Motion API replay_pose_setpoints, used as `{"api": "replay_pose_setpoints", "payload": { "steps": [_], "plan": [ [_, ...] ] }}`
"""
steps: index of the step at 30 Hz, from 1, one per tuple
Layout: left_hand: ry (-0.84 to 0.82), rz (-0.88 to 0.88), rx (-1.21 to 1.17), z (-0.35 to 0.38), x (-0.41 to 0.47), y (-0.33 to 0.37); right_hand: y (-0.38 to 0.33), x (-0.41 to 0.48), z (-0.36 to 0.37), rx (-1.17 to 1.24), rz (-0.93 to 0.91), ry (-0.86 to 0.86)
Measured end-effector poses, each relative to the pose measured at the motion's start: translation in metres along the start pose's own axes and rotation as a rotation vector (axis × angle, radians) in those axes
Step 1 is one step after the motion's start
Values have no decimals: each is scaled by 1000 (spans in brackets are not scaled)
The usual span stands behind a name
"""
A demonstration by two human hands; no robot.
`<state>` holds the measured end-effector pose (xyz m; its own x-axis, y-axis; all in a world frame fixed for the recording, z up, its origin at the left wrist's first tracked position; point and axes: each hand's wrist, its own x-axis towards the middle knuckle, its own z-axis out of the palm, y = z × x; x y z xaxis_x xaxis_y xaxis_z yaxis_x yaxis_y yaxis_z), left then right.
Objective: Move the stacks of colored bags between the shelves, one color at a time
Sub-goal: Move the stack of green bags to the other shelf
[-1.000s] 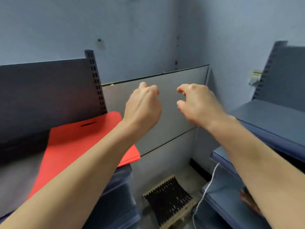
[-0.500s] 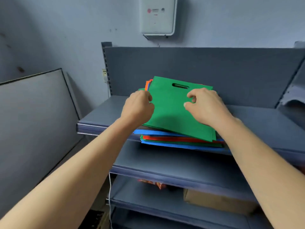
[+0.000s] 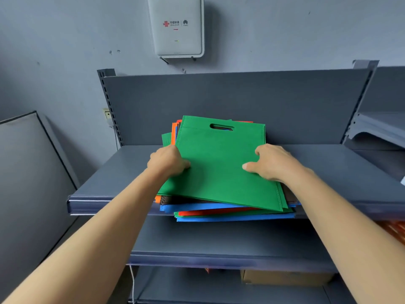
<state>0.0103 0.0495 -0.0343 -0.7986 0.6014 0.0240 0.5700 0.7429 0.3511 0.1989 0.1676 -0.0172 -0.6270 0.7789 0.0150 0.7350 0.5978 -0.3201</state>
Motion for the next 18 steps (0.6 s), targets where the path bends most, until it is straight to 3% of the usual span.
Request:
{"api": "replay_pose_setpoints", "payload": {
  "steps": [9, 14, 18],
  "plan": [
    [-122, 24, -325, -2, 12, -15, -11, 19, 12, -19, 75, -58],
    [-31, 124, -218, -3, 6, -9, -10, 24, 17, -21, 76, -53],
    [101, 429, 3, -3, -12, -1, -11, 28, 21, -39, 85, -40]
  ]
}}
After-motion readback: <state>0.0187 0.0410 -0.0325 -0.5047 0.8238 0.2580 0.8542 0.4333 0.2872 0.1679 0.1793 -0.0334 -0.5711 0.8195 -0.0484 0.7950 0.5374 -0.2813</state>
